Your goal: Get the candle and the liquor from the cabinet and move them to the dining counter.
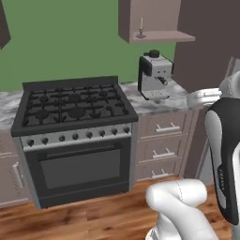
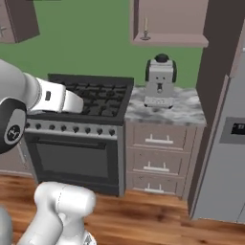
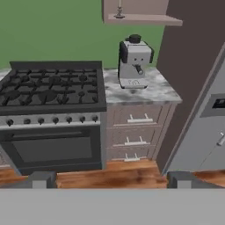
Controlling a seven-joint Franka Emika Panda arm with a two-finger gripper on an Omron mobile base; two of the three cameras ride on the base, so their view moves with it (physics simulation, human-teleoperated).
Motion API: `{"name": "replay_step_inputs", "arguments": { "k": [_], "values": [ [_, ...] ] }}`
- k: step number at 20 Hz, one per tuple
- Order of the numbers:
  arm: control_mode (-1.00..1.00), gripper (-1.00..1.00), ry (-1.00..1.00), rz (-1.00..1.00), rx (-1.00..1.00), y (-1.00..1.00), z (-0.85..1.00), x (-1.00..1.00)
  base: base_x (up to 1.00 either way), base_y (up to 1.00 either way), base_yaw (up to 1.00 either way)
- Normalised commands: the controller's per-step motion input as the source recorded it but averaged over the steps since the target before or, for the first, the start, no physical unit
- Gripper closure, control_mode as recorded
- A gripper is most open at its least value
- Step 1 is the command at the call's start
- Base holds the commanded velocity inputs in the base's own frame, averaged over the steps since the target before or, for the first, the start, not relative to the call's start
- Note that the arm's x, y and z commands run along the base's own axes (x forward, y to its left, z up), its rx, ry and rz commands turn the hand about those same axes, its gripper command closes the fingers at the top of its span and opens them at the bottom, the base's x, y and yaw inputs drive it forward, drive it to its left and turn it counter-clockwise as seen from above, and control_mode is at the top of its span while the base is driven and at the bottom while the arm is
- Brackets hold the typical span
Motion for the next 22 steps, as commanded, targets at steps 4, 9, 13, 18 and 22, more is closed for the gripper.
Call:
{"name": "replay_step_inputs", "arguments": {
  "k": [4,9,13,18,22],
  "values": [
    [1.00,-1.00,0.00,0.00,0.00,0.00,0.00,0.00,0.86,-0.41,0.26],
    [1.00,-1.00,0.00,0.00,0.00,0.00,0.00,0.00,0.82,-0.55,0.25],
    [1.00,-1.00,0.00,0.00,0.00,0.00,0.00,0.00,0.67,-0.54,0.19],
    [1.00,-1.00,0.00,0.00,0.00,0.00,0.00,0.00,0.49,-0.39,0.01],
    [1.00,-1.00,0.00,0.00,0.00,0.00,0.00,0.00,0.41,-0.33,-0.08]
  ]
}}
